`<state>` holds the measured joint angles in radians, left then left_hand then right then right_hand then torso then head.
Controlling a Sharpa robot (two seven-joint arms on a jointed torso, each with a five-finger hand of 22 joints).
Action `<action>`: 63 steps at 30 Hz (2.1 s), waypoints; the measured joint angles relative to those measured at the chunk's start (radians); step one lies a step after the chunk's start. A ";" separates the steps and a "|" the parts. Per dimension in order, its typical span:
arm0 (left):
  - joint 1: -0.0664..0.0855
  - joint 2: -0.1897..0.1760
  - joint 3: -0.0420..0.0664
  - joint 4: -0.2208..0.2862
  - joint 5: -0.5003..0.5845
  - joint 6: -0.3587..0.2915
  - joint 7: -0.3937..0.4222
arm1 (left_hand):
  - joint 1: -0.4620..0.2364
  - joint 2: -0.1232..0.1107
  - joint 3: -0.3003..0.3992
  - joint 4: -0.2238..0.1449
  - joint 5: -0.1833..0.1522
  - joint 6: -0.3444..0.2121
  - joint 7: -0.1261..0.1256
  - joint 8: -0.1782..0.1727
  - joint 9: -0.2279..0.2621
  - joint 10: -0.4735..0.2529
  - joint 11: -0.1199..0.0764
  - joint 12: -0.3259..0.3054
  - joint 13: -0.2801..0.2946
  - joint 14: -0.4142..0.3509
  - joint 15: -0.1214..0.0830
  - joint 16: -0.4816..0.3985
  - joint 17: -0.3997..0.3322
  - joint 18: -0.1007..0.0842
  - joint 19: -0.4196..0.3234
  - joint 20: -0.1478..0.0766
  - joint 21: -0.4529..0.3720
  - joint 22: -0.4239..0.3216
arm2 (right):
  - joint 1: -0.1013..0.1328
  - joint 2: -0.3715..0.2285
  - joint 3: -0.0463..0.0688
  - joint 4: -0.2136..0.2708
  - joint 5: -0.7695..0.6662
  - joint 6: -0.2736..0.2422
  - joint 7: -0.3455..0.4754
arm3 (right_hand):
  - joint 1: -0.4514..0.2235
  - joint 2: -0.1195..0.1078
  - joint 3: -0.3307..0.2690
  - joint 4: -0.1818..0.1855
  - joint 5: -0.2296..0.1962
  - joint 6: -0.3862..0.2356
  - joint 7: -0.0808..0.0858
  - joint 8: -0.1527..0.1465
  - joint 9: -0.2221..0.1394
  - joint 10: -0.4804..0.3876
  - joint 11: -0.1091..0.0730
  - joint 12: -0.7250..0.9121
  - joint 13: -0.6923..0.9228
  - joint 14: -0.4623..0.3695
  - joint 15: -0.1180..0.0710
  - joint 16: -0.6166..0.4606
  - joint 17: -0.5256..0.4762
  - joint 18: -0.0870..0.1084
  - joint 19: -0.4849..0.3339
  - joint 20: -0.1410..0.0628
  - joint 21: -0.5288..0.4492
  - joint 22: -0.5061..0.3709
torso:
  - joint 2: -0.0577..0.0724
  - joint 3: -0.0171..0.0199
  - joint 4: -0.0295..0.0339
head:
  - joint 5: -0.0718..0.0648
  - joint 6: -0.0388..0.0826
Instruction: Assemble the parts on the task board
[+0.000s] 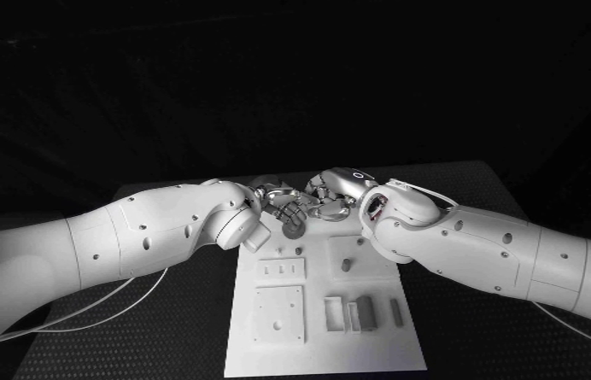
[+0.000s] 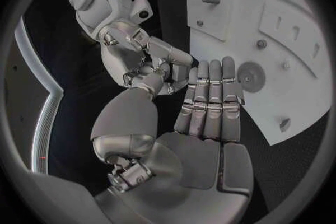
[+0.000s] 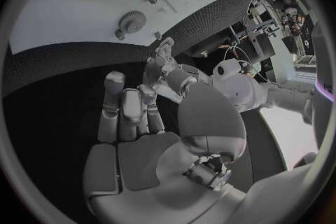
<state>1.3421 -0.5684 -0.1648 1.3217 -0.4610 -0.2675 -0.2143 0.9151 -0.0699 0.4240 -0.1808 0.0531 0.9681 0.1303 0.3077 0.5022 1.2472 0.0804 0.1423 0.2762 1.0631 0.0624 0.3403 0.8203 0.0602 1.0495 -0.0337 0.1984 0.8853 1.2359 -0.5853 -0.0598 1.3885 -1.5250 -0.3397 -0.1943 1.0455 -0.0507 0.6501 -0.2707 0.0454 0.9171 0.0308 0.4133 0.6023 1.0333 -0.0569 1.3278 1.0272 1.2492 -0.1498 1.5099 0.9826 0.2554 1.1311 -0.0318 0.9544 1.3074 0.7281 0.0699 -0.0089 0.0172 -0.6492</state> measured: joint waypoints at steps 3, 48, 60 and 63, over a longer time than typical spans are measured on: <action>0.000 0.001 0.000 0.000 0.001 0.000 -0.001 | 0.009 0.015 0.007 -0.007 0.000 0.004 0.002 0.000 0.000 0.000 0.000 0.000 0.004 0.000 0.000 0.000 0.005 -0.004 0.004 -0.004 0.000 0.004 | 0.000 0.001 0.000 -0.002 0.000 0.000 0.000 | -0.002 0.002 0.000 0.000 0.000 0.000 0.000 0.000 0.000 0.000 0.000 0.000 0.000 0.000 0.000 0.000 0.000 0.000 0.000 0.000 0.000 0.000 | 0.000 0.0000 0.0003 | 0.000 -0.001; -0.002 -0.010 0.000 0.006 0.015 -0.001 -0.003 | 0.078 0.084 0.125 -0.070 -0.010 0.076 -0.017 0.042 0.022 0.085 -0.049 0.048 0.091 0.062 -0.033 0.031 0.130 -0.007 0.042 -0.032 0.036 0.080 | -0.008 0.005 0.002 -0.018 0.001 0.004 0.004 | -0.009 -0.001 0.004 -0.001 0.001 0.000 0.000 0.002 0.015 0.005 -0.002 0.000 0.000 0.007 0.000 0.000 0.001 -0.002 0.000 0.000 0.000 0.000 | 0.000 0.0006 0.0000 | -0.007 -0.007; -0.001 -0.010 0.000 0.000 0.004 0.000 -0.006 | 0.075 0.081 0.130 -0.075 -0.007 0.084 -0.020 0.056 0.040 0.100 -0.061 0.073 0.125 0.075 -0.046 0.058 0.155 -0.009 0.054 -0.044 0.054 0.110 | -0.009 0.003 0.001 -0.031 0.048 0.005 0.017 | -0.058 -0.074 -0.008 0.027 0.001 0.023 0.018 -0.058 0.031 -0.030 0.033 -0.053 -0.022 -0.059 0.019 -0.017 -0.075 -0.003 -0.013 0.008 -0.009 0.000 | 0.000 0.0008 -0.0001 | -0.005 -0.008; 0.001 -0.016 0.002 -0.006 -0.004 -0.005 -0.007 | 0.075 0.081 0.132 -0.077 -0.006 0.088 -0.017 0.060 0.041 0.102 -0.063 0.081 0.135 0.079 -0.050 0.066 0.160 -0.010 0.055 -0.045 0.055 0.122 | -0.012 -0.006 -0.001 -0.041 0.076 0.007 0.023 | -0.088 -0.136 -0.024 0.050 0.002 -0.023 0.089 -0.121 0.007 -0.072 0.075 -0.080 -0.032 -0.095 0.055 -0.025 -0.082 -0.016 -0.040 0.018 -0.023 0.000 | 0.000 0.0009 -0.0001 | -0.004 -0.009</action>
<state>1.3427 -0.5842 -0.1632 1.3159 -0.4651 -0.2730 -0.2217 0.9903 0.0113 0.5564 -0.2581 0.0471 1.0560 0.1137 0.3679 0.5434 1.3491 0.0177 0.2230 0.4112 1.1419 0.0126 0.4063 0.9800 0.0505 1.1048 -0.0788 0.2533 1.0075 1.2243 -0.5912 -0.0609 1.3472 -1.4489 -0.3324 -0.1708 0.9579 -0.1869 0.6265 -0.2209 0.0474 0.8942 0.1194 0.2927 0.6094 0.9614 0.0180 1.2479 0.9949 1.1541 -0.0948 1.4848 0.9007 0.2396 1.0911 -0.0140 0.9313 1.3074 0.7284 0.0708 -0.0090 0.0128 -0.6581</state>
